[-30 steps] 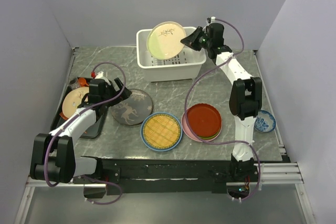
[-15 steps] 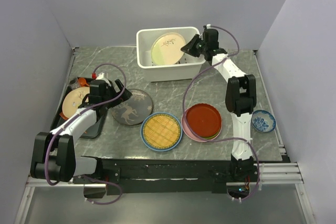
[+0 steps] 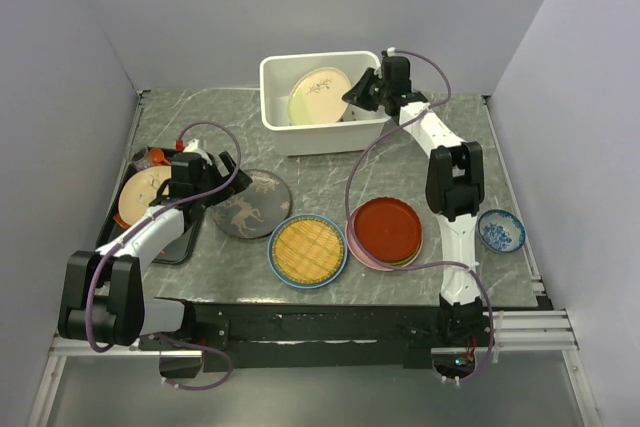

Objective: Place the plates into the plastic bin on the countertop
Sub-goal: Place the plate in the plastic bin.

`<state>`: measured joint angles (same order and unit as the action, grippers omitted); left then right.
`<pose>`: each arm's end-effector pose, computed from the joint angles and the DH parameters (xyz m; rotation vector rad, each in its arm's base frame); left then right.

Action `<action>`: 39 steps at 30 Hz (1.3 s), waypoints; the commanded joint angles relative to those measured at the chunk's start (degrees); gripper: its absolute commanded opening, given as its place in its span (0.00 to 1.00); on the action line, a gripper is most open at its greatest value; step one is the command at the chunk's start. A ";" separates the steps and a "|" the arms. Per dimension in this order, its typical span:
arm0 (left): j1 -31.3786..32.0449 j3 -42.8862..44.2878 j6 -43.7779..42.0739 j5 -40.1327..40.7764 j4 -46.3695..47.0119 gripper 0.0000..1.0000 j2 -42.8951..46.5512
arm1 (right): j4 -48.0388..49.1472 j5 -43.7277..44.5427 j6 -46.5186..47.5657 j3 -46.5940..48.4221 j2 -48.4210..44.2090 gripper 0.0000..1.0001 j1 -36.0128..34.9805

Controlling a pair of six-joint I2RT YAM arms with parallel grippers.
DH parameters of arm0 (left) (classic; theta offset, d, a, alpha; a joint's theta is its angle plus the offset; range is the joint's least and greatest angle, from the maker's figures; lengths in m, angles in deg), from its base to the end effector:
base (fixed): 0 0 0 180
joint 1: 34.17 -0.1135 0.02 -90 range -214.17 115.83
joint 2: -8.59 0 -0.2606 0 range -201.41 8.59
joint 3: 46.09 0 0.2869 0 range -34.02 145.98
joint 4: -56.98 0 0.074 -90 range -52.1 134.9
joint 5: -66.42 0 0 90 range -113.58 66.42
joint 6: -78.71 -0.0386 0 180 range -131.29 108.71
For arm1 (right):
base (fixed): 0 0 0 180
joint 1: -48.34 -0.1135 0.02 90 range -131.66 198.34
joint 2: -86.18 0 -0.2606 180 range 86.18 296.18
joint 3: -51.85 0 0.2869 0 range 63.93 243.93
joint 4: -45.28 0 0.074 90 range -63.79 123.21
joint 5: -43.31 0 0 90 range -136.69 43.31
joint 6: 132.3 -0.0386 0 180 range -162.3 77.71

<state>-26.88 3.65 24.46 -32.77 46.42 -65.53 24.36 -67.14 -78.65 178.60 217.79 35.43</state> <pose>0.2987 -0.0444 0.1815 -0.4583 2.1879 -0.5940 0.5605 0.1423 0.2361 0.1935 2.1007 0.8919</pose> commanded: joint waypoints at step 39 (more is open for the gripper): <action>0.18 2.67 -2.08 0.58 -0.29 0.99 -2.34 | -1.71 1.38 3.05 8.55 2.95 0.50 -0.45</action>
<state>-26.88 3.80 23.63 -32.72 45.88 -67.85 20.50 -66.20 -76.64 184.63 221.77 35.08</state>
